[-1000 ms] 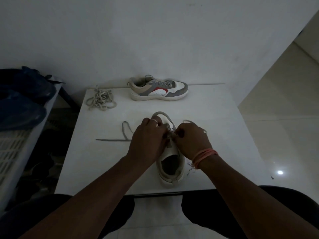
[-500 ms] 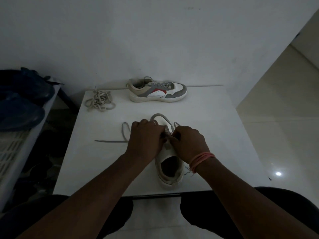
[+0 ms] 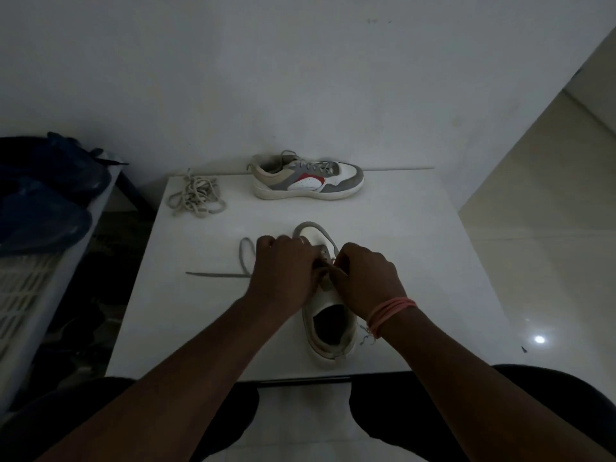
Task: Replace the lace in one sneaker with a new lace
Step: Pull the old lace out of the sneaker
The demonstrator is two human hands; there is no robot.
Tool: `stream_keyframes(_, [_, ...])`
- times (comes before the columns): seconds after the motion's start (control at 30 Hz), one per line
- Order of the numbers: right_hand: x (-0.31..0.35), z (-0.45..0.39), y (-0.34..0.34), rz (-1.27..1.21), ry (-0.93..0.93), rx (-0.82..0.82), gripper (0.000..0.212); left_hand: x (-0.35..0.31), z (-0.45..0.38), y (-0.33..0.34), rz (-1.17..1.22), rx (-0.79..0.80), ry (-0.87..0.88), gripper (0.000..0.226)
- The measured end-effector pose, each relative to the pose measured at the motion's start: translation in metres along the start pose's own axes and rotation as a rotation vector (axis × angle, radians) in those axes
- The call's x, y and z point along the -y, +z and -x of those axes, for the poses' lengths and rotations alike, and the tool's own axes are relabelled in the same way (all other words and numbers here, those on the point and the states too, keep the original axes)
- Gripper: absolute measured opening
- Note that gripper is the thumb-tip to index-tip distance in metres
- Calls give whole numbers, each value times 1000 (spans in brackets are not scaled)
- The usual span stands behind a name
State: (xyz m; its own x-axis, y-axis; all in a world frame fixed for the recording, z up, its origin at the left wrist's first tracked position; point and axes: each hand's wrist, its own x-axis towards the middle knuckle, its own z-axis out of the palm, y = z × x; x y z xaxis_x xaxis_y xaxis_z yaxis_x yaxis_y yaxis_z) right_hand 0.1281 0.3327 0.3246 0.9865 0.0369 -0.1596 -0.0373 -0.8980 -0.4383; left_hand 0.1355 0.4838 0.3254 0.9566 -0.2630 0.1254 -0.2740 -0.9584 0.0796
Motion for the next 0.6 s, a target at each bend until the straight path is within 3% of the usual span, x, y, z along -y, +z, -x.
stream_keyframes(0.07, [0,1,0,-17,6,2,15,0,0,-3,-76,-27,-27,29])
stream_keyframes(0.1, [-1,0,0,-34,14,6,15,5,-3,-6,26,-59,-104,28])
stream_keyframes(0.13, [-1,0,0,-48,21,8,15,12,-8,-11,272,-77,-236,25])
stream_keyframes(0.27, [-4,-1,2,-54,18,-4,12,34,-26,-39,1723,-77,-796,29])
stream_keyframes(0.3, [-4,-1,3,-56,16,-6,13,34,-25,-42,1863,-17,-869,30])
stream_keyframes(0.33, [-3,-1,3,-61,14,-7,15,33,-24,-42,1807,54,-900,28])
stream_keyframes(0.37, [-3,-1,3,-67,13,-8,16,28,-22,-39,1525,112,-837,25])
stream_keyframes(0.43, [-3,-1,2,-73,15,-16,16,22,-13,-23,719,122,-435,16])
stream_keyframes(0.47, [-4,-1,2,-73,17,-19,16,20,-9,-17,459,106,-265,21])
stream_keyframes(0.53, [-4,-1,2,-75,23,-23,17,19,-3,-14,270,175,-102,33])
stream_keyframes(0.6, [-5,-1,2,-78,25,-23,18,20,-2,-14,168,171,-45,28])
